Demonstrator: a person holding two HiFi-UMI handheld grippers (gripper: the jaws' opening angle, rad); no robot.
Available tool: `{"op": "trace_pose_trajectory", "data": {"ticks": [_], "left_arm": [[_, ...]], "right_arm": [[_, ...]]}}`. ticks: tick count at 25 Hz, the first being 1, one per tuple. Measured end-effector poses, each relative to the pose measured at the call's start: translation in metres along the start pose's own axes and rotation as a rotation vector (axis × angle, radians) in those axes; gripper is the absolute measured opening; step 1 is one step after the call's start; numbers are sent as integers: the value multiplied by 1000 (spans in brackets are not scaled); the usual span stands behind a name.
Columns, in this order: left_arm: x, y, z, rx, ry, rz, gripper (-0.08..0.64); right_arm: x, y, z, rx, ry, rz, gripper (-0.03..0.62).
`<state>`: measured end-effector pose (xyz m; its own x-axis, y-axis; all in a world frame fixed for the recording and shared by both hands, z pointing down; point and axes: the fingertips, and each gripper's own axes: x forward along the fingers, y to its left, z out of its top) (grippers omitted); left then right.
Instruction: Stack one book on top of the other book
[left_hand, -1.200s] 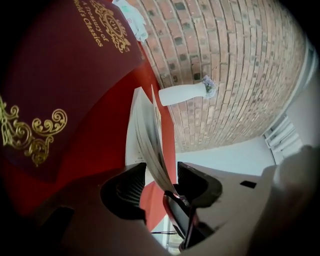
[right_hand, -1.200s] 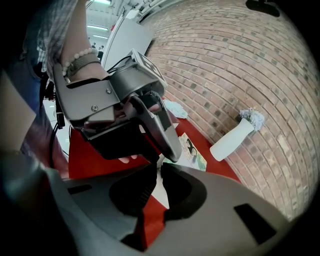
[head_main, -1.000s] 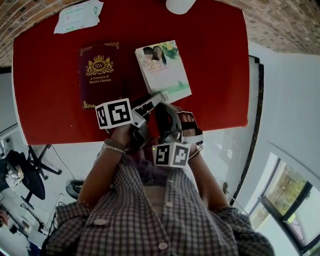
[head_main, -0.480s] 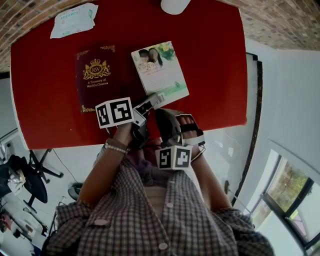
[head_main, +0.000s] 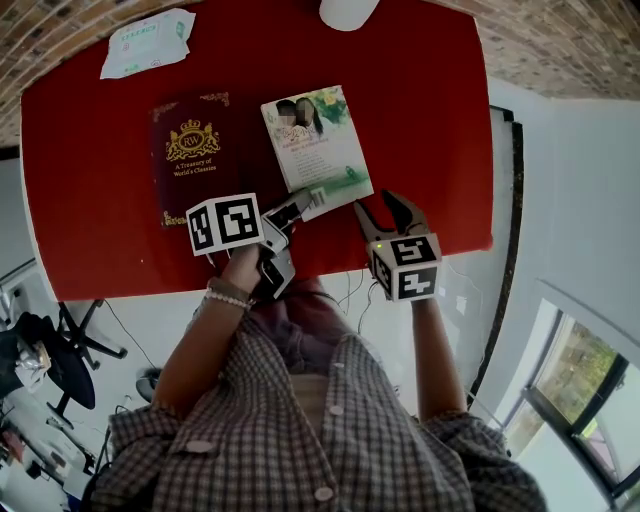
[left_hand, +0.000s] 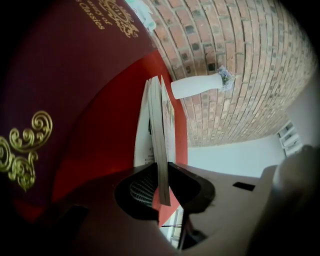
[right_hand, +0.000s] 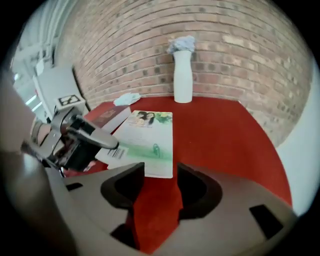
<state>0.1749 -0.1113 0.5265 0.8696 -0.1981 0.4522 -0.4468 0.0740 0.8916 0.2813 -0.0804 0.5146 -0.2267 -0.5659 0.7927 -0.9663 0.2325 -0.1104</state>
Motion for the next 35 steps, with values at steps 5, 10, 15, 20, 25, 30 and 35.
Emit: {"op": "trace_pose_trajectory", "data": {"ticks": [5, 10, 15, 20, 25, 30, 35], "left_arm": [[0, 4, -1, 26, 4, 36, 67], [2, 9, -2, 44, 13, 68, 69], [4, 16, -3, 49, 18, 98, 74], [5, 16, -3, 79, 14, 114, 75], [2, 9, -1, 170, 4, 139, 72], [-7, -9, 4, 265, -7, 122, 66], [-19, -31, 8, 252, -29, 19, 63]], "right_arm": [[19, -7, 3, 221, 25, 99, 224], [29, -7, -2, 265, 64, 118, 225], [31, -4, -3, 254, 93, 130, 198], [30, -7, -2, 272, 98, 145, 175], [25, -8, -4, 313, 82, 135, 135], [19, 0, -8, 401, 61, 144, 127], [14, 10, -8, 481, 24, 170, 137]]}}
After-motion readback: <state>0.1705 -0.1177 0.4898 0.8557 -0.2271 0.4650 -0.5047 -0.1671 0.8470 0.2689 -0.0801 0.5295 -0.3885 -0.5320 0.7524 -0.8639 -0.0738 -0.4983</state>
